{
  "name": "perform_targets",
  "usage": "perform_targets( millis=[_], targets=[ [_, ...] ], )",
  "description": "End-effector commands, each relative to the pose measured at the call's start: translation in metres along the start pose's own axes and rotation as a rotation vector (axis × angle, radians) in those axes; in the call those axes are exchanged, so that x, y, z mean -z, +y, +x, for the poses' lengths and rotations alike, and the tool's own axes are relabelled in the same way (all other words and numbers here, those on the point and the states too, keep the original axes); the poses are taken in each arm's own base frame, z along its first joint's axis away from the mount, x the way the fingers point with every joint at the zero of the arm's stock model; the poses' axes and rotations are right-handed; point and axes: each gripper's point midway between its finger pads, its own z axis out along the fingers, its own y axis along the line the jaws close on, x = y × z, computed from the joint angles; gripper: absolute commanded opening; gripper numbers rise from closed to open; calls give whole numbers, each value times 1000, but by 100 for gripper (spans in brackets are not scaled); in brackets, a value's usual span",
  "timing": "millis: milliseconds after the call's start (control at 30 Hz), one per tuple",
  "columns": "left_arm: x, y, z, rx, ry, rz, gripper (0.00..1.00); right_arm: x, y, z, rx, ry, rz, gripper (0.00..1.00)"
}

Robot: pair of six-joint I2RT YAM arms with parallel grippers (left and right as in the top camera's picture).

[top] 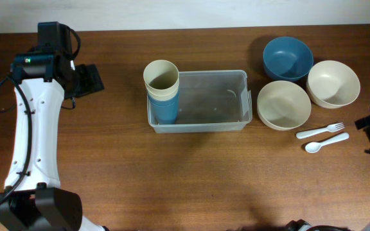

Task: Pack container
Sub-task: 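Raise the left gripper away and move the right gripper to the cream bowls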

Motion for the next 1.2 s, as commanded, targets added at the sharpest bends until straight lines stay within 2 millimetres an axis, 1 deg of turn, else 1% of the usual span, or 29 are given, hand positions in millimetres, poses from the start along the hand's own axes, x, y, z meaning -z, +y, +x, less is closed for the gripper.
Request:
perform_targets(
  millis=[0,100,300,400,433,533,667,700,867,1000,1167],
  targets=[
    [-3,3,2,13,6,-8,100,-7,14,4,68,25,-43,99],
    [-3,3,2,13,6,-8,100,-18,22,11,162,53,-20,99],
    [-3,3,2,13,6,-8,100,-46,39,37,390,109,110,99],
    [-3,3,2,13,6,-8,100,-58,44,48,429,108,197,99],
    [-3,3,2,13,6,-8,100,-63,48,54,448,119,212,99],
    [-3,3,2,13,6,-8,100,-76,56,63,497,138,227,99],
    [-3,3,2,13,7,-8,100,-95,58,63,516,148,260,99],
    [-3,3,2,13,6,-8,100,-104,57,63,508,164,264,99],
    [-3,3,2,13,7,-8,100,-124,56,66,501,206,271,99],
    [-3,3,2,13,6,-8,100,-133,56,68,501,221,270,99],
    [-3,3,2,13,6,-8,100,-136,64,64,498,201,239,99]
  ],
)
